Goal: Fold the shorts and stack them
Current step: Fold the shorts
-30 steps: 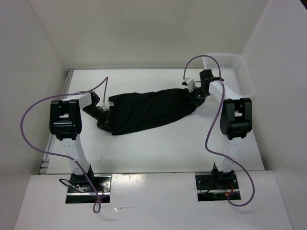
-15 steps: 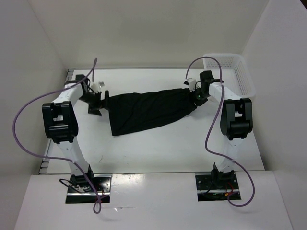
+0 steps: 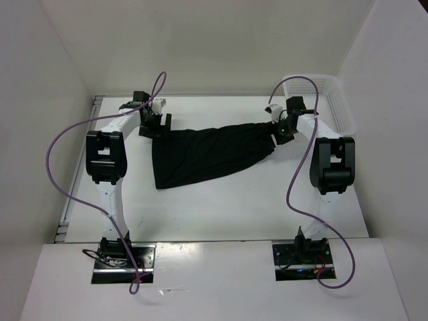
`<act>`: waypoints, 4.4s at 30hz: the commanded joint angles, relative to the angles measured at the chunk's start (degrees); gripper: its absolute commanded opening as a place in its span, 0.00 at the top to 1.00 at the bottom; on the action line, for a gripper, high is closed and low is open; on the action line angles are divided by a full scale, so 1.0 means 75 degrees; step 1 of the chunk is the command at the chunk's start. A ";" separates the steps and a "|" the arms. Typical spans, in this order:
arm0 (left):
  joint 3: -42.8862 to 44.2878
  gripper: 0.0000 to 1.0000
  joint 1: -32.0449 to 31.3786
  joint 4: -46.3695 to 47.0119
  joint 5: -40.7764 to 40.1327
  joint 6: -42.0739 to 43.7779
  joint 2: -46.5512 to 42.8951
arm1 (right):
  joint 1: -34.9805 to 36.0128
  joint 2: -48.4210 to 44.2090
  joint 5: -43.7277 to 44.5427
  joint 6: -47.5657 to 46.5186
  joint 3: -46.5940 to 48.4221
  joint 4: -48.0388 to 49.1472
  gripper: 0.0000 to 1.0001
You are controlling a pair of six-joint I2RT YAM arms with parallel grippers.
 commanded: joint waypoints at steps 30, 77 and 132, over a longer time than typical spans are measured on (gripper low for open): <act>0.0603 0.89 0.0244 -0.0048 -0.0749 0.0034 0.0390 | 0.0529 0.0727 0.0794 0.1106 -0.0478 0.1343 1.00; 0.3133 0.77 -0.1548 -0.1971 0.1536 0.0034 0.2651 | 0.1207 -0.1677 0.2774 -0.0464 0.1034 0.0112 1.00; 0.5900 0.00 -0.0118 -0.2615 0.0819 0.0034 0.1611 | 0.4962 -0.1020 0.2085 -0.0324 0.2478 -0.0193 0.54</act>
